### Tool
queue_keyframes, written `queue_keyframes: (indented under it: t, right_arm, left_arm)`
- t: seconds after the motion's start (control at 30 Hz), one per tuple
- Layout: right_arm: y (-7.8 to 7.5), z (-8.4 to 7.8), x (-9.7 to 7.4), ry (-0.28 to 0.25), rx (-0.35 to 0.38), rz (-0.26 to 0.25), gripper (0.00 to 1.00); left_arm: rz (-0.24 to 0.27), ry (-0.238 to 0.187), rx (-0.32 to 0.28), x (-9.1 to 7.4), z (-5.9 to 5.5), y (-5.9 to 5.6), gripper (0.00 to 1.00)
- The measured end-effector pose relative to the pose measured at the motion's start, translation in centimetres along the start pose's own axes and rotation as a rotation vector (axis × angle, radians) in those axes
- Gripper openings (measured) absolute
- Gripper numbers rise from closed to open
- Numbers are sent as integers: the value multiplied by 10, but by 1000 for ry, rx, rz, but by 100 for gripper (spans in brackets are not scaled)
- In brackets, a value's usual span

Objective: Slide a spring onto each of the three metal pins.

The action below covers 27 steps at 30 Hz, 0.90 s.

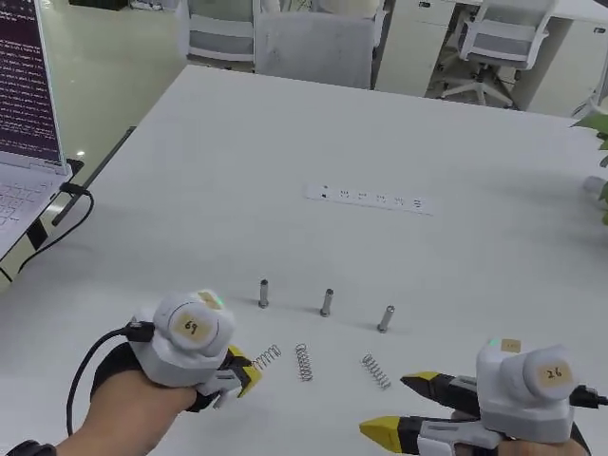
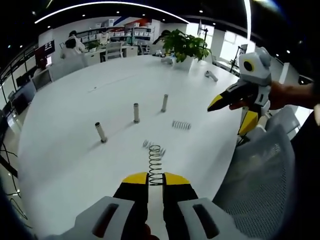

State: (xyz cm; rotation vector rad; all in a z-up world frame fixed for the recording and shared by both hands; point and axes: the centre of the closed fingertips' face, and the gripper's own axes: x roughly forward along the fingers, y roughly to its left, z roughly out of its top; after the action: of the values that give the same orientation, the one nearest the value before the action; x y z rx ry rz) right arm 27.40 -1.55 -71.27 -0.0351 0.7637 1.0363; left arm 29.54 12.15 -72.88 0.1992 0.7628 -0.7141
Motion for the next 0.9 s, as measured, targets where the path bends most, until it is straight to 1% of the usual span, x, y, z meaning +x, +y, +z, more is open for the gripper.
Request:
queue_keyframes:
  t: [0.1, 0.23, 0.53, 0.67, 0.9]
  right_arm:
    - [1, 3, 2, -3, -2, 8, 60]
    - [2, 7, 4, -11, -3, 16, 59]
    - [7, 20, 15, -50, 31, 48, 55]
    - [10, 26, 21, -77, 52, 66, 51]
    - [14, 32, 27, -101, 84, 93, 49]
  left_arm:
    - [-10, -12, 15, 0, 6, -6, 2]
    - [-19, -20, 23, 0, 11, -10, 2]
    - [-50, -38, 55, 0, 22, -27, 2]
    - [-69, -41, 65, 2, 24, -38, 2]
    - [-95, -51, 71, 6, 28, -54, 2]
